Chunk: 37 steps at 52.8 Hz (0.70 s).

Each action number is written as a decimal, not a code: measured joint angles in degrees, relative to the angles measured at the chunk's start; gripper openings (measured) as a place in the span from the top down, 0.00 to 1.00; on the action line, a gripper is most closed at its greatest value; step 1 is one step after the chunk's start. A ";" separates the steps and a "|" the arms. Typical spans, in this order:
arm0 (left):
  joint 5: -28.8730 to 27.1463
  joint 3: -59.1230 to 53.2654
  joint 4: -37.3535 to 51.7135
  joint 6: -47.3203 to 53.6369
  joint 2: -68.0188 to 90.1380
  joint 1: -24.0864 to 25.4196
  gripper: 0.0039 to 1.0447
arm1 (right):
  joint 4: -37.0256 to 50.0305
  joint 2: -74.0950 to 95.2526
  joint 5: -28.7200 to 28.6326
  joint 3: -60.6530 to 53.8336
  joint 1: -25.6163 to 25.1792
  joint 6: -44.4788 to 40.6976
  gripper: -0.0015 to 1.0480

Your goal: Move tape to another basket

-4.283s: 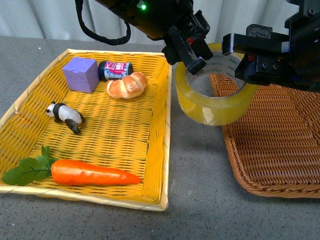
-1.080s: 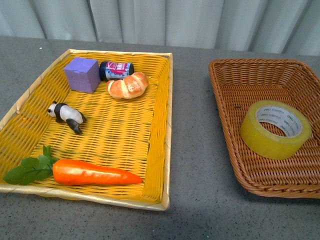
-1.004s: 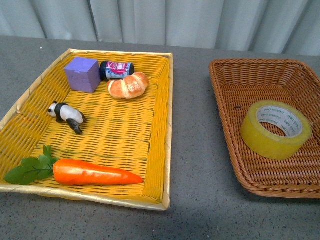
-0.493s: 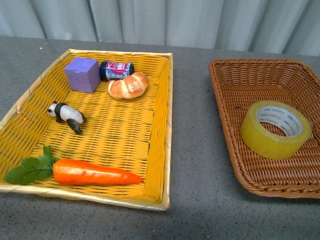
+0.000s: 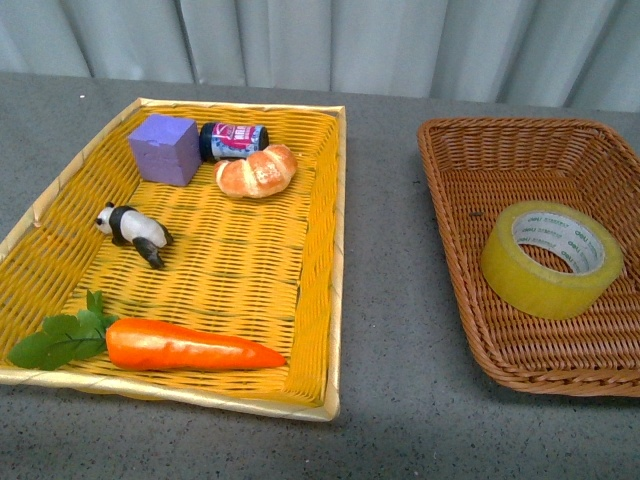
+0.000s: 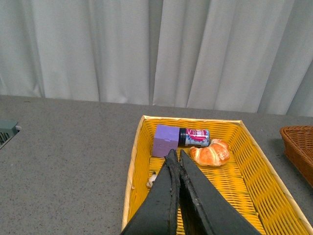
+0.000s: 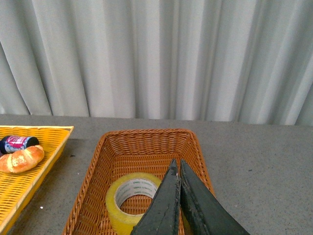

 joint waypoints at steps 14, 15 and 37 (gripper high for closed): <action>-0.04 0.00 -4.17 0.00 -4.07 0.00 0.96 | -11.41 -10.60 -0.13 0.04 0.00 0.00 0.99; 0.00 0.00 -4.46 0.02 -4.28 0.00 0.96 | -11.43 -11.04 -0.15 0.04 0.00 0.00 0.99; 0.11 0.00 -14.97 0.00 -14.51 0.00 0.81 | -11.74 -11.34 -0.15 0.04 0.00 -0.02 0.87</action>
